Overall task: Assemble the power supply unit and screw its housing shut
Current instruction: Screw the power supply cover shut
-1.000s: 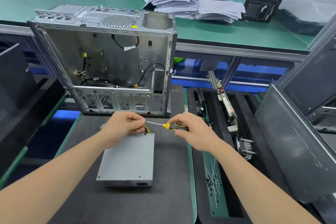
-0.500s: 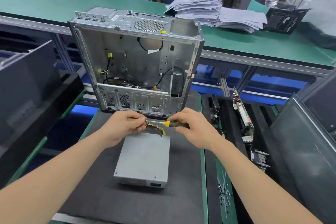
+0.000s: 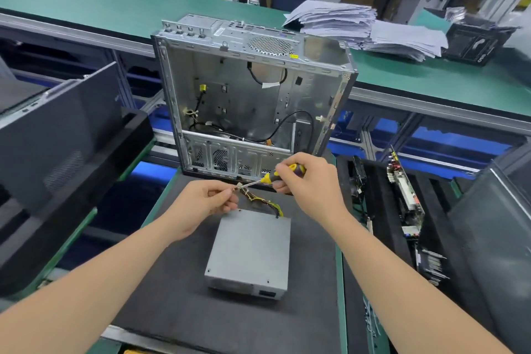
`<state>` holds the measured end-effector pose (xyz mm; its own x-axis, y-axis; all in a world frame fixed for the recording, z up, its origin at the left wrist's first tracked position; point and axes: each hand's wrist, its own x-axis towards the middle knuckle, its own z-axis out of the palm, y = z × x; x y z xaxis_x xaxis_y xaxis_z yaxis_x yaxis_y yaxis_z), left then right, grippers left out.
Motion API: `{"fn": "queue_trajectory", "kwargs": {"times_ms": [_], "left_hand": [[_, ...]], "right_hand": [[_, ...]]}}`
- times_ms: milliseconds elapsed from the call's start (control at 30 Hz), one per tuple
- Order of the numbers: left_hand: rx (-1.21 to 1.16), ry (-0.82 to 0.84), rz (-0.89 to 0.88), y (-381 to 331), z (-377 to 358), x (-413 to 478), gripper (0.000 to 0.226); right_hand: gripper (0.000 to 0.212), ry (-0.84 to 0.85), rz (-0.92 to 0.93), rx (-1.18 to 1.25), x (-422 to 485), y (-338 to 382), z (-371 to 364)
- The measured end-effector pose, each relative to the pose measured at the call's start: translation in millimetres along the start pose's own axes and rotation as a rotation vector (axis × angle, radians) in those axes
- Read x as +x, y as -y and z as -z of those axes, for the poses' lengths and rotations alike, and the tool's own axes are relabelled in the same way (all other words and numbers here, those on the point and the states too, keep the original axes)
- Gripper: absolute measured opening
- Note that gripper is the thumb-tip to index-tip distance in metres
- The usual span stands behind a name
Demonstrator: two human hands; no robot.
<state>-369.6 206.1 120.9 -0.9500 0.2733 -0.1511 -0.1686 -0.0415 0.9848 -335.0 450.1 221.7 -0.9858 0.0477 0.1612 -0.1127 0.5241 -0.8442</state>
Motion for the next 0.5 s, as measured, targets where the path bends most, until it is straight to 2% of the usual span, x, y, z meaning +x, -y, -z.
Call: {"fn": "queue_trajectory", "kwargs": {"times_ms": [167, 200, 333, 500], "left_hand": [[0.591, -0.016, -0.199, 1.6, 3.4, 3.9, 0.016], [0.649, -0.015, -0.217, 2.5, 3.1, 5.0, 0.015], [0.642, -0.025, -0.265, 8.0, 2.8, 9.2, 0.024], [0.692, 0.031, -0.222, 13.2, 4.5, 9.9, 0.032]], "right_hand": [[0.009, 0.011, 0.11, -0.07, 8.5, 14.8, -6.9], [0.009, 0.017, 0.14, -0.099, 10.2, 17.7, -7.8], [0.007, 0.098, 0.222, -0.263, 16.2, 26.3, -13.1], [0.003, 0.201, 0.297, -0.417, 20.6, 31.0, -26.2]]}}
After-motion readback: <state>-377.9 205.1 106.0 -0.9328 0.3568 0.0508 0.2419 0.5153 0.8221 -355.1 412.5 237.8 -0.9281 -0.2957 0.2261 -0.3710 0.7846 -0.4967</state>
